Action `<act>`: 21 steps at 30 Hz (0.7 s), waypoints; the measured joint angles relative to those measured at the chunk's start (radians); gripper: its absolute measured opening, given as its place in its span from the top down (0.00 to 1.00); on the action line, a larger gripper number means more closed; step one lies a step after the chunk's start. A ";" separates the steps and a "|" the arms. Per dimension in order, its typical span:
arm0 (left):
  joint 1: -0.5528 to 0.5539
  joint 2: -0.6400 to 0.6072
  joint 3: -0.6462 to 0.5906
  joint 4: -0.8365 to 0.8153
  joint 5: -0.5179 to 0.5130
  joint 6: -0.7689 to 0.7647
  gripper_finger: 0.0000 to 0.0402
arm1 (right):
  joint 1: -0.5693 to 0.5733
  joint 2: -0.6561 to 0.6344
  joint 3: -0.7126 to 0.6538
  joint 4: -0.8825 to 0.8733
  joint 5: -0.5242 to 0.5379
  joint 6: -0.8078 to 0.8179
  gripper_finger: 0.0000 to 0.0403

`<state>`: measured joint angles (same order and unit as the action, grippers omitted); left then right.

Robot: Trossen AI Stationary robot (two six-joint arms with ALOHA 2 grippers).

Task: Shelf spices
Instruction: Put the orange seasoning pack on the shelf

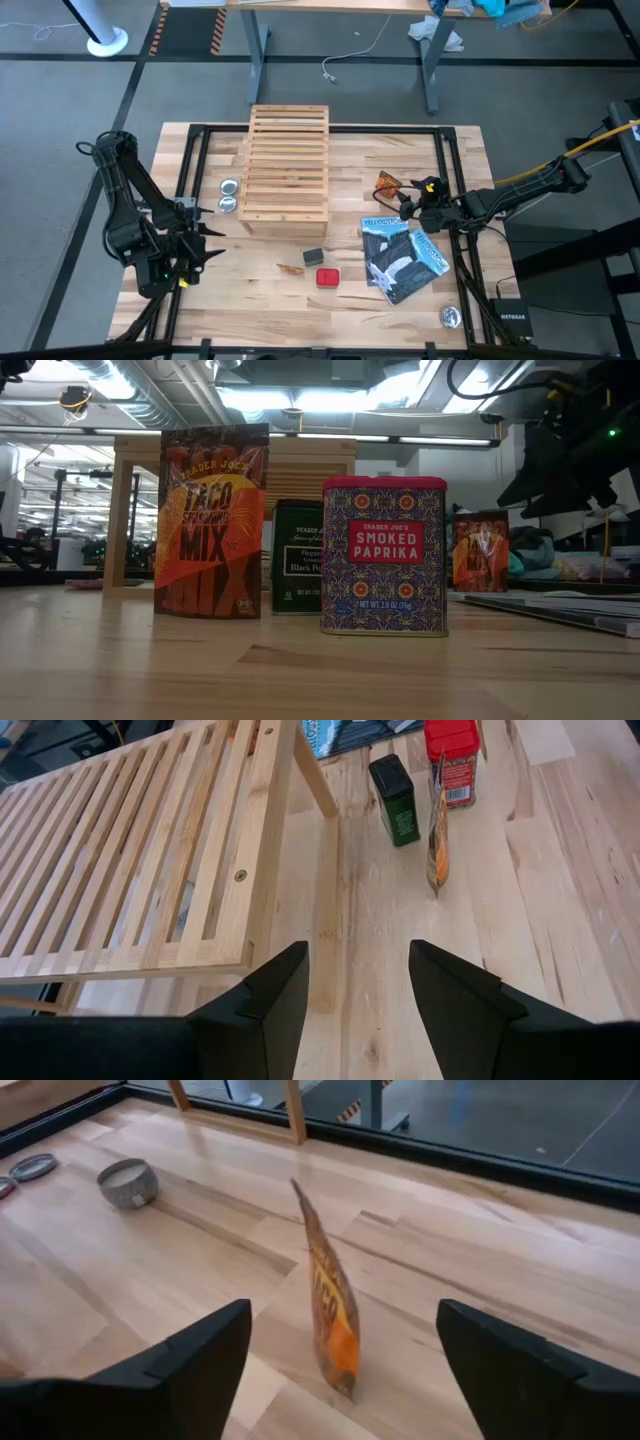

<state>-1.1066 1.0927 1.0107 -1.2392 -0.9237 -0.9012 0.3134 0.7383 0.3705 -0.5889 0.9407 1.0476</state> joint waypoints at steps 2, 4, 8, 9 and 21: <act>0.000 0.000 0.000 0.000 0.000 0.000 0.58 | 0.000 0.000 -0.021 0.035 -0.007 -0.006 0.17; 0.000 0.000 0.000 0.000 0.000 0.000 0.58 | 0.000 0.005 -0.049 0.083 -0.008 -0.006 0.15; 0.000 0.000 0.000 0.000 0.000 0.000 0.58 | 0.000 0.006 -0.099 0.164 -0.003 -0.008 0.15; 0.000 0.000 0.000 0.000 0.000 0.000 0.58 | 0.000 0.007 -0.111 0.188 0.009 -0.009 0.15; 0.000 0.000 0.000 0.000 0.000 0.000 0.58 | -0.086 0.054 -0.157 0.378 -0.001 -0.132 0.15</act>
<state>-1.1065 1.0927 1.0107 -1.2392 -0.9237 -0.9012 0.2276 0.7925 0.2138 -0.2107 0.9393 0.9154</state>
